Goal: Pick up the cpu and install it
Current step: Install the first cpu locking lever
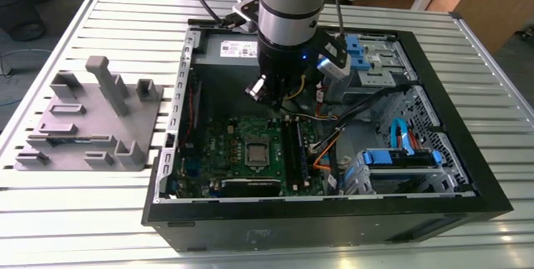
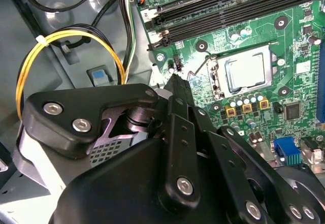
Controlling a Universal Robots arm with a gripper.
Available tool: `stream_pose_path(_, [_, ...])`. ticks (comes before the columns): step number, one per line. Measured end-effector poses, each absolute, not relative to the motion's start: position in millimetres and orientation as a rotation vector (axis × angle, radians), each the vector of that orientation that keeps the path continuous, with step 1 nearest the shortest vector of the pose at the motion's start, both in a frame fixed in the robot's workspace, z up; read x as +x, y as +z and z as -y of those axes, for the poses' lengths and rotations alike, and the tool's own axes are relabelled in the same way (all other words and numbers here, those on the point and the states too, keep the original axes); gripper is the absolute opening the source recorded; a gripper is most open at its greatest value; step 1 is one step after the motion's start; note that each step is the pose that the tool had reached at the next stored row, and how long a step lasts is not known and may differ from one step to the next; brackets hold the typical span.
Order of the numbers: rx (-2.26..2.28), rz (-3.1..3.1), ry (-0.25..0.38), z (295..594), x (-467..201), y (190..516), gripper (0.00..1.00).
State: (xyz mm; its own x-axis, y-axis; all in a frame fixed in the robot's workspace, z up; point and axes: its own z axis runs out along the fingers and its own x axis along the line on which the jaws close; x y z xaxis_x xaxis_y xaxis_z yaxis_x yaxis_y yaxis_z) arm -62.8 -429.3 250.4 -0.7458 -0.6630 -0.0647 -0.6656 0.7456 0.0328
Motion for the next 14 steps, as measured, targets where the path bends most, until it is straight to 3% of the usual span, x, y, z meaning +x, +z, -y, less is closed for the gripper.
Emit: stream_pose_path(14, [-1.101,-2.894,0.066,428.3,-62.8,242.9,0.13])
